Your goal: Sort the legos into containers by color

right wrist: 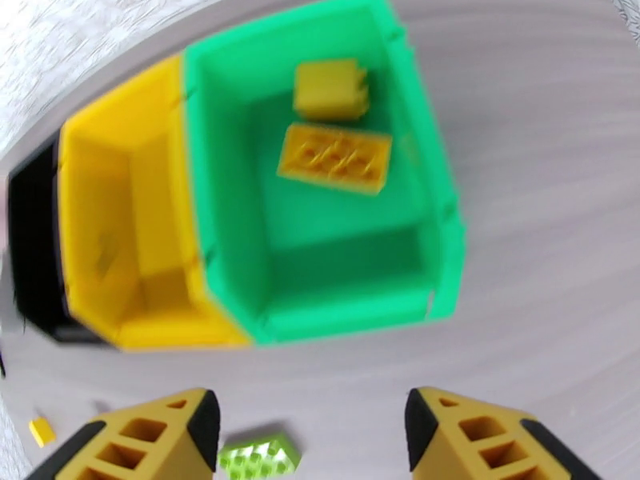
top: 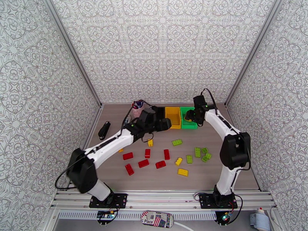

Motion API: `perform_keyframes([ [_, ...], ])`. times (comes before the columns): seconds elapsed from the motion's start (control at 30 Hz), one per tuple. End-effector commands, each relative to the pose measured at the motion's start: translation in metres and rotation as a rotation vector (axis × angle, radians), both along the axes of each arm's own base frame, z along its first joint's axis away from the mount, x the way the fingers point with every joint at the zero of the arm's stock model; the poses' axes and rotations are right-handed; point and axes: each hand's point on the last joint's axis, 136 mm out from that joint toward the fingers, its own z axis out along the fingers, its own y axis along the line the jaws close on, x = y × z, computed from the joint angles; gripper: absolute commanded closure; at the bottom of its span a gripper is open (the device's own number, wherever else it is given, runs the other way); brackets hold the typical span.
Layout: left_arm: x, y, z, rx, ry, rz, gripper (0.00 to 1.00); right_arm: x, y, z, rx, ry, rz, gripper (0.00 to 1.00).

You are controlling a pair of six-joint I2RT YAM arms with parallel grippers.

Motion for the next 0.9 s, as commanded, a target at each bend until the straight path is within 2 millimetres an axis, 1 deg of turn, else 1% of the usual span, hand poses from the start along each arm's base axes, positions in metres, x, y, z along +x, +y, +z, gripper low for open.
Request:
perform_keyframes([
  [0.0, -0.009, 0.036, -0.025, 0.08, 0.033, 0.078, 0.01, -0.016, 0.025, 0.011, 0.051, -0.042, 0.038, 0.33],
  [0.1, -0.02, 0.058, -0.038, 0.097, 0.065, 0.116, 0.01, -0.032, 0.043, 0.007, 0.063, -0.045, 0.069, 0.31],
  [0.17, -0.028, 0.074, -0.048, 0.104, 0.089, 0.147, 0.01, -0.043, 0.057, 0.002, 0.072, -0.036, 0.094, 0.3],
  [0.43, -0.062, 0.12, -0.074, 0.114, 0.147, 0.243, 0.01, -0.082, 0.125, -0.015, 0.062, -0.005, 0.225, 0.27],
  [0.6, -0.083, 0.143, -0.09, 0.117, 0.183, 0.297, 0.01, -0.105, 0.17, -0.032, 0.061, 0.034, 0.301, 0.26],
  [0.67, -0.091, 0.15, -0.097, 0.119, 0.198, 0.315, 0.01, -0.113, 0.188, -0.043, 0.053, 0.056, 0.332, 0.26],
  [0.87, -0.111, 0.17, -0.112, 0.112, 0.237, 0.374, 0.01, -0.129, 0.237, -0.064, 0.051, 0.099, 0.412, 0.26],
])
